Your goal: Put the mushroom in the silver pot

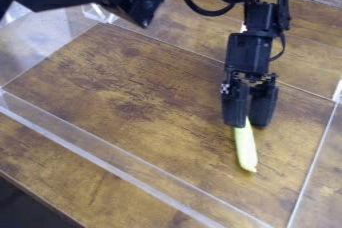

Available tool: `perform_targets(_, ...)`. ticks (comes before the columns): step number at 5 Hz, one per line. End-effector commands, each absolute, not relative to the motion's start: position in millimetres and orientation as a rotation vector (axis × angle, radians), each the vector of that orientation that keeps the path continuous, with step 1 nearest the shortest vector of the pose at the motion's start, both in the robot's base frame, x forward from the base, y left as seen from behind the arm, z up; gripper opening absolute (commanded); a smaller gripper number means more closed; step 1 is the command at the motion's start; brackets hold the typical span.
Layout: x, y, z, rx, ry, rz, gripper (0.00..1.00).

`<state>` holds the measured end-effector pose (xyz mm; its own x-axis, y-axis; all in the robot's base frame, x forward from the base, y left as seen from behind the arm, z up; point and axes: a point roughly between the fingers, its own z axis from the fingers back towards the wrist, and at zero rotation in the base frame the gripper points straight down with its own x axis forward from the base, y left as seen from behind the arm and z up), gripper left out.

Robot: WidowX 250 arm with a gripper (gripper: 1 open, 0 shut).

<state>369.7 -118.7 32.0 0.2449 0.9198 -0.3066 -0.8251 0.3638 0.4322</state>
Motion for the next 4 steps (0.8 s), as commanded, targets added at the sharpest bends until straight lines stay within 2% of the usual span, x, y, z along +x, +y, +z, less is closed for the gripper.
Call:
perform_targets(1,368,-109,52.5,0.156,0.545,1.269,1.0)
perform_targets(2,361,-113,52.7,0.134,0.578,1.375,1.0)
perform_targets(4,348,-129,59.6,0.127,0.566,1.494,1.0)
